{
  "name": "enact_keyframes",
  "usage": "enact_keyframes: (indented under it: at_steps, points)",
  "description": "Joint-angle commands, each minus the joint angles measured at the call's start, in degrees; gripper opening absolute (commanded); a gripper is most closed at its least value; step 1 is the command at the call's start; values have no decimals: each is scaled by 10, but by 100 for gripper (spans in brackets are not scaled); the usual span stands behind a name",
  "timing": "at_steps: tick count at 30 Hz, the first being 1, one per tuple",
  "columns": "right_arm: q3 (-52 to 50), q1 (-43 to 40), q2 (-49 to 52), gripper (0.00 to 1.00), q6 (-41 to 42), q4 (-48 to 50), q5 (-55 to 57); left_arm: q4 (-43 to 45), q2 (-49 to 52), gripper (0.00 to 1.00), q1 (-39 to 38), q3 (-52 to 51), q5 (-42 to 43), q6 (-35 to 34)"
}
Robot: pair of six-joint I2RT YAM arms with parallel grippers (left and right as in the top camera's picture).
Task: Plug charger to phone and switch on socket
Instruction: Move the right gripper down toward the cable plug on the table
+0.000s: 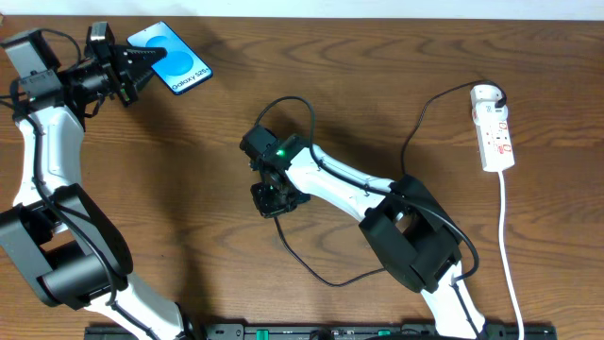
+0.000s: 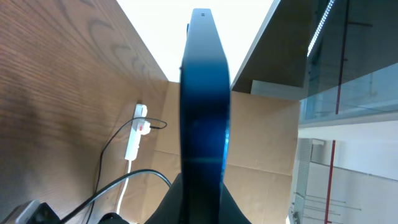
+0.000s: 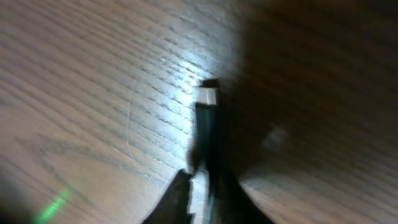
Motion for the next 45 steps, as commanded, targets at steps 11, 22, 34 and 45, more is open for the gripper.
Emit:
enact_keyframes:
  at_steps: [11, 22, 34, 45]
  points:
    - [-6, -44, 20, 1, -48, 38, -115, 2, -15, 8, -1, 0, 26, -1]
    - [-6, -86, -25, 1, -153, 78, -320, 2, -15, 8, -2, 0, 42, 4]
    - [-7, -125, -141, 1, -161, 65, -335, 2, -15, 7, -14, 0, 46, 8]
    - [-7, -178, -205, 1, -186, 10, -380, 31, -15, 7, -73, 0, 46, 13]
